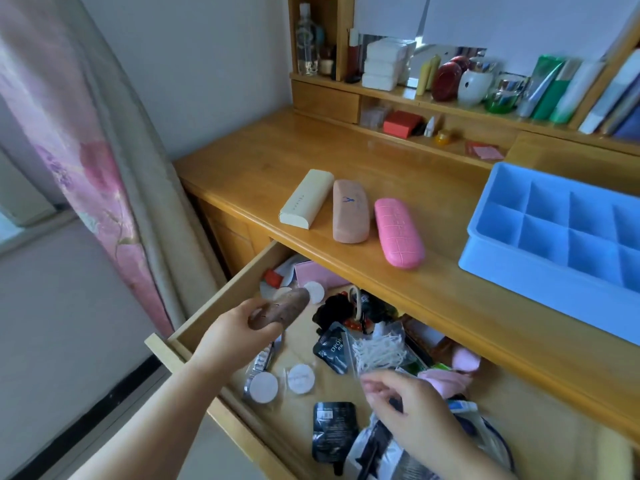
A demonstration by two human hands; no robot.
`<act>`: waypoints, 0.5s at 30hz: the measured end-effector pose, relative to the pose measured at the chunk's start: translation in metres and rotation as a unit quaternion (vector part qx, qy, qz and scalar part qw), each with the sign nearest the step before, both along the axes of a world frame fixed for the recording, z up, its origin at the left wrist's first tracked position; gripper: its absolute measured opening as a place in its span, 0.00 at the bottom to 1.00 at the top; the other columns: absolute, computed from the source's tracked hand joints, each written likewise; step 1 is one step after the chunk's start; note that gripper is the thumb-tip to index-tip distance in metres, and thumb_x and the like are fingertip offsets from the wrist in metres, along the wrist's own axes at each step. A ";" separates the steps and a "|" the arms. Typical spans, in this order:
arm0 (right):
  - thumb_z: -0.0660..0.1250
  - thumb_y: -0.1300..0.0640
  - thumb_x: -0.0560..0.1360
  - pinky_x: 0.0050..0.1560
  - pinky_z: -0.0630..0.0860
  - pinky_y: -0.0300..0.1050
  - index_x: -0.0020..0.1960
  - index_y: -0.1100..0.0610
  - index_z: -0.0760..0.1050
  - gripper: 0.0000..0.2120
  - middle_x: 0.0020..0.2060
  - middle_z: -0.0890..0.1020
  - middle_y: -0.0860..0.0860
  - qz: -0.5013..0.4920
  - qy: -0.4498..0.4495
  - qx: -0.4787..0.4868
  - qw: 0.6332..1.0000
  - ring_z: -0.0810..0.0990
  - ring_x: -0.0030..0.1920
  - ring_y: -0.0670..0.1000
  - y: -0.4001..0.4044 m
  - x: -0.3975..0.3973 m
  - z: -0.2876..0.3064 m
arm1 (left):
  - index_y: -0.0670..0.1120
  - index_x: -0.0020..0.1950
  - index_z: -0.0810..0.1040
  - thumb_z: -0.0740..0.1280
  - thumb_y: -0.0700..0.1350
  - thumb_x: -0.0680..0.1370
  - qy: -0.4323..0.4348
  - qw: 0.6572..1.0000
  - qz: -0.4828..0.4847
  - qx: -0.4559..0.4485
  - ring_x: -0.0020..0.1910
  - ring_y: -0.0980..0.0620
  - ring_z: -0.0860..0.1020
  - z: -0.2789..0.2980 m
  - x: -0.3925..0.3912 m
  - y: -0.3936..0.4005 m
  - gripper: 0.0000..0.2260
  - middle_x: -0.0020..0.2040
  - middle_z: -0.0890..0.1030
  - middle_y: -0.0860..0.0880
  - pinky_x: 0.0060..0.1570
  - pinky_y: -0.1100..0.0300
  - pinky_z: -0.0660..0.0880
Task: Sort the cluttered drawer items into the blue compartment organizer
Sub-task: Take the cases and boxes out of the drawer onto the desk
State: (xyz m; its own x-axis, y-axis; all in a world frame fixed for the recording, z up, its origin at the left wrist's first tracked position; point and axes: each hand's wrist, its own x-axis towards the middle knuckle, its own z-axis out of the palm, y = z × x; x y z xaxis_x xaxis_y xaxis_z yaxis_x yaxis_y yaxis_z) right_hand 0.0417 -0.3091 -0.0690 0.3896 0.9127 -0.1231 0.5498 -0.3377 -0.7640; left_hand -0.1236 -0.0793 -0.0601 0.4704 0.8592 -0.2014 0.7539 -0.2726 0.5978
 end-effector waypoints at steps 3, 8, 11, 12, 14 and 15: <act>0.67 0.55 0.76 0.46 0.74 0.30 0.54 0.41 0.77 0.11 0.44 0.82 0.39 -0.028 0.055 0.044 0.997 0.78 0.46 0.38 0.017 -0.005 0.027 | 0.61 0.50 0.79 0.68 0.62 0.58 -0.144 0.976 -0.017 -0.161 0.36 0.56 0.81 0.027 0.004 -0.021 0.22 0.41 0.83 0.53 0.36 0.61 0.76; 0.68 0.57 0.75 0.42 0.72 0.27 0.53 0.46 0.80 0.10 0.40 0.82 0.37 -0.051 -0.071 0.143 0.986 0.79 0.44 0.37 0.038 0.027 0.064 | 0.61 0.50 0.79 0.72 0.57 0.62 -0.310 0.934 -0.017 -0.175 0.37 0.52 0.82 0.071 0.030 -0.019 0.17 0.43 0.84 0.49 0.35 0.60 0.77; 0.67 0.57 0.75 0.43 0.74 0.27 0.50 0.43 0.79 0.10 0.40 0.83 0.38 -0.095 -0.022 0.146 0.984 0.80 0.44 0.37 0.048 0.051 0.078 | 0.55 0.53 0.79 0.74 0.50 0.63 -0.359 0.908 0.004 -0.215 0.40 0.48 0.81 0.087 0.055 -0.002 0.19 0.49 0.83 0.42 0.44 0.49 0.77; 0.67 0.57 0.75 0.44 0.74 0.28 0.50 0.42 0.79 0.10 0.41 0.84 0.38 -0.107 0.021 0.146 0.983 0.80 0.44 0.37 0.052 0.057 0.081 | 0.55 0.55 0.78 0.75 0.49 0.63 -0.361 0.906 0.000 -0.223 0.41 0.49 0.82 0.089 0.063 0.001 0.21 0.51 0.83 0.43 0.44 0.51 0.78; 0.67 0.54 0.76 0.49 0.78 0.35 0.52 0.42 0.78 0.08 0.44 0.84 0.40 -0.124 0.139 0.149 0.971 0.82 0.46 0.40 0.061 0.062 0.086 | 0.60 0.55 0.75 0.75 0.50 0.61 -0.346 0.925 -0.022 -0.153 0.41 0.56 0.82 0.088 0.075 -0.006 0.24 0.51 0.82 0.52 0.39 0.61 0.78; 0.67 0.50 0.75 0.51 0.79 0.39 0.55 0.42 0.77 0.09 0.46 0.85 0.43 -0.125 0.213 0.149 0.957 0.83 0.48 0.43 0.066 0.061 0.087 | 0.63 0.56 0.74 0.75 0.51 0.61 -0.321 0.943 -0.037 -0.079 0.43 0.61 0.81 0.086 0.081 -0.015 0.26 0.52 0.80 0.57 0.40 0.65 0.77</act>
State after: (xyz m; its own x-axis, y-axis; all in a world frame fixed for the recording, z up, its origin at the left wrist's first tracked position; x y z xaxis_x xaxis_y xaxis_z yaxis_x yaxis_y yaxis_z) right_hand 0.1024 -0.2429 0.0183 0.5735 0.8163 -0.0686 0.0970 -0.1508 -0.9838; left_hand -0.0426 -0.0943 0.0261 0.5966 0.8022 0.0233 0.2052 -0.1805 0.9619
